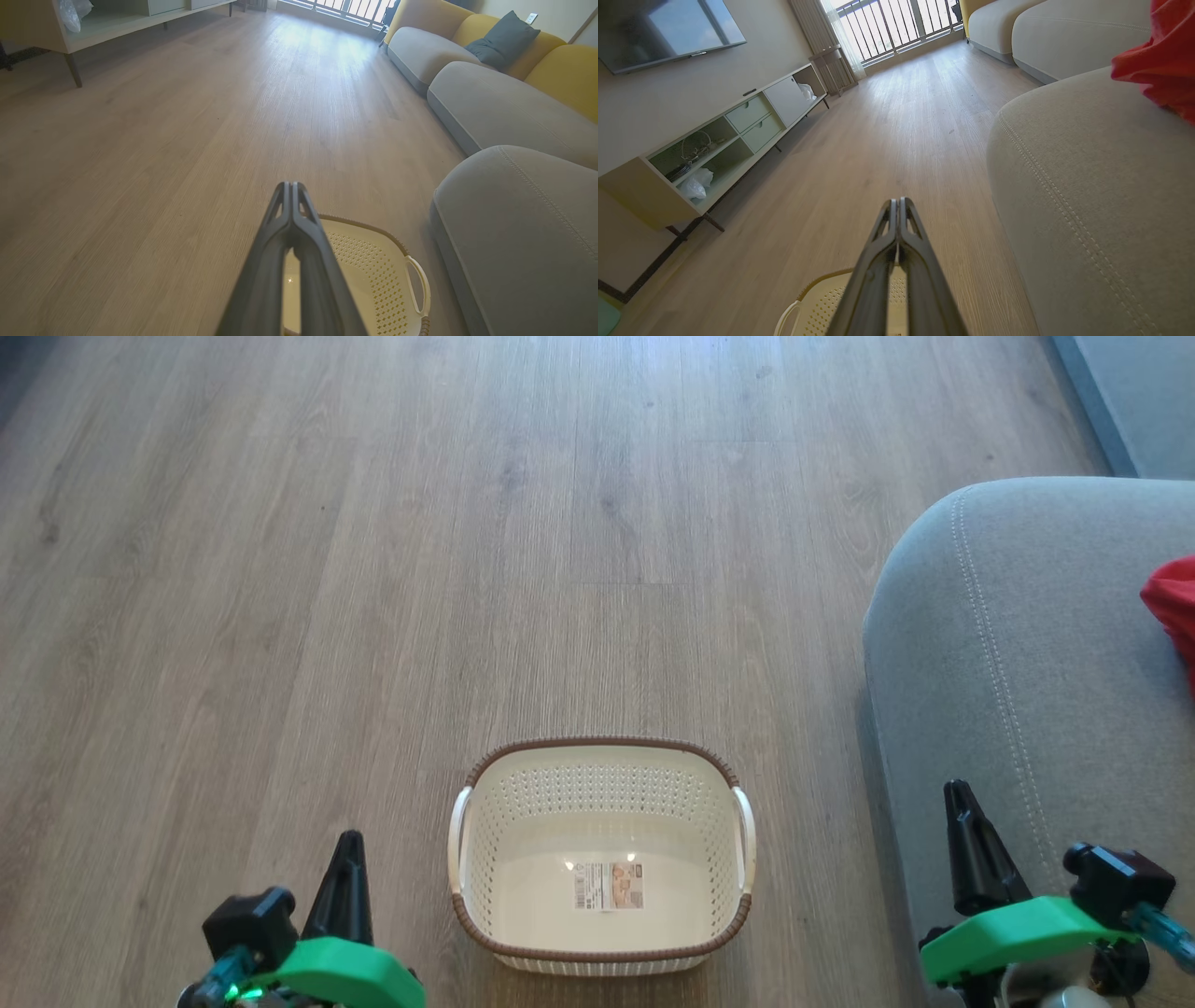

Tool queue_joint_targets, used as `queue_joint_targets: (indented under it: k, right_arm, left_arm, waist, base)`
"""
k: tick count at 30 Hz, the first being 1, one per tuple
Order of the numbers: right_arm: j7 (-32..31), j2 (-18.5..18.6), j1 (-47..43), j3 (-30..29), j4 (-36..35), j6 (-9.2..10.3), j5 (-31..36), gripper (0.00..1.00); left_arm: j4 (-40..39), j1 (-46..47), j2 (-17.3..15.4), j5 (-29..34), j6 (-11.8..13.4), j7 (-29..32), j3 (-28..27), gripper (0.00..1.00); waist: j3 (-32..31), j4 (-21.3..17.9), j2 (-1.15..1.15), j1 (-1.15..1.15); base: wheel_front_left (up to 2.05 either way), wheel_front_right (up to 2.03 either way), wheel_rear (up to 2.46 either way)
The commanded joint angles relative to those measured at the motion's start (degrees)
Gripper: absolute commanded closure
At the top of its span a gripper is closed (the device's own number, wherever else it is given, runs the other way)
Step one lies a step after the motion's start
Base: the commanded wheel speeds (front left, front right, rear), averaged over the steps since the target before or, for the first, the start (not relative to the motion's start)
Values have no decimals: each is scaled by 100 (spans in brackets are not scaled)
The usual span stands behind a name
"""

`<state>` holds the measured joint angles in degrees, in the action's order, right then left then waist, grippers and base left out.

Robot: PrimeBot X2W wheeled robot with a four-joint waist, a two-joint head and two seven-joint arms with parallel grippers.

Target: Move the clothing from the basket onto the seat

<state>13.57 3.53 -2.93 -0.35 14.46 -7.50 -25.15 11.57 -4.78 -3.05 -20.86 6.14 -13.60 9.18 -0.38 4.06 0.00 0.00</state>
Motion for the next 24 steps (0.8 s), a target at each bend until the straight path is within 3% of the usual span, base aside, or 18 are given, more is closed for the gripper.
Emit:
queue_joint_targets:
  k: [1, 24]
  right_arm:
    - [-58, -3, 238, -48, -184, 0, -167, 100]
    - [-445, -13, 372, -160, -155, 0, -1473, 100]
  left_arm:
    - [-179, 230, -22, -177, -47, 19, -69, 100]
    - [-76, 409, -79, -1640, -314, 346, -279, 100]
  waist:
    - [1, -5, 0, 0]
    - [11, -85, 0, 0]
  base:
    - [0, 0, 0]
    - [0, 0, 0]
